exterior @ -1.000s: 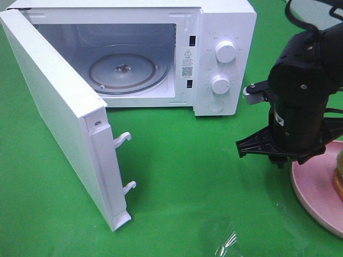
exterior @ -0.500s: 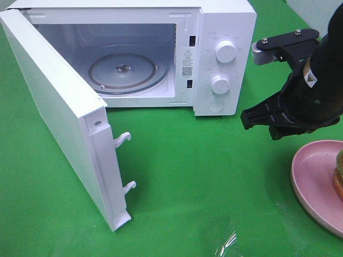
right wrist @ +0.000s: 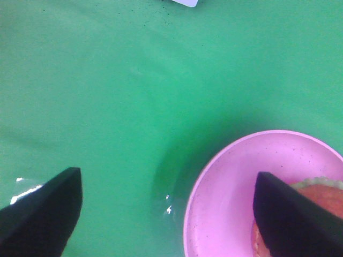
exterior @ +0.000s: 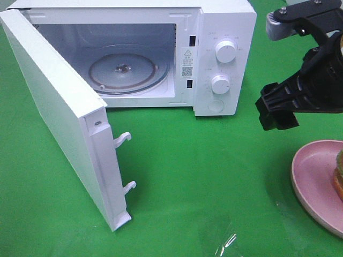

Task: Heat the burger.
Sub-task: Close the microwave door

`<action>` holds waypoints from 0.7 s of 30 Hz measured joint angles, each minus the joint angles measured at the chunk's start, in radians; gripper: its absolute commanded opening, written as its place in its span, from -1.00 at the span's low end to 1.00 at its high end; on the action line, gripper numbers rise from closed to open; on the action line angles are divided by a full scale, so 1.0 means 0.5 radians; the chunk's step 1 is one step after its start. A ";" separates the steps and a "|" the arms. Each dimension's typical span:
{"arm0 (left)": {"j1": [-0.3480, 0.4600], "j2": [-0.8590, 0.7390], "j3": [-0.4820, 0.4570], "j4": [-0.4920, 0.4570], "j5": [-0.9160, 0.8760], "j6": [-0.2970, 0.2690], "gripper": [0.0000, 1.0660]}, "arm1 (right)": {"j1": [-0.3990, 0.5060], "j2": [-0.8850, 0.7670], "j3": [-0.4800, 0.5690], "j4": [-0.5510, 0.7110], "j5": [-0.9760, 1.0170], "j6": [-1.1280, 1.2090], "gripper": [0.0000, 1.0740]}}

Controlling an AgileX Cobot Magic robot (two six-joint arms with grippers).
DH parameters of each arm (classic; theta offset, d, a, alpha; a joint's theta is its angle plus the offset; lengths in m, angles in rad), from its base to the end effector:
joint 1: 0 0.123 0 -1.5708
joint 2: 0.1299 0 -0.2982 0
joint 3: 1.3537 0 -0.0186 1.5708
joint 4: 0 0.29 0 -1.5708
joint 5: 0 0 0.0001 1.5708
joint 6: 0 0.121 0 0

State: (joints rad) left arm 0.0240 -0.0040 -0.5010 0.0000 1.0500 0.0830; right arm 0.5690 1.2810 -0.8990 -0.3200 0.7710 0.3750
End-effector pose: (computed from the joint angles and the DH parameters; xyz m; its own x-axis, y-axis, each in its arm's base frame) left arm 0.0429 0.0010 0.2842 -0.4423 0.0723 -0.8939 0.0127 0.9972 0.0744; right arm 0.2629 0.1366 0.2491 -0.7802 -0.3355 -0.5280 -0.3253 0.9385 -0.1156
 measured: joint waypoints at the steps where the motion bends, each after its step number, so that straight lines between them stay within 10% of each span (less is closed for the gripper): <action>1: 0.000 0.000 0.000 0.000 0.000 0.000 0.83 | 0.000 -0.058 0.000 0.044 0.034 -0.056 0.56; 21: 0.000 0.000 0.000 0.000 0.000 0.000 0.83 | 0.000 -0.534 0.242 0.092 0.318 -0.208 0.49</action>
State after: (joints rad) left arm 0.0240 -0.0040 -0.5010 0.0000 1.0500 0.0830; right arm 0.5690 1.0140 -0.7780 -0.2740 0.9300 0.2710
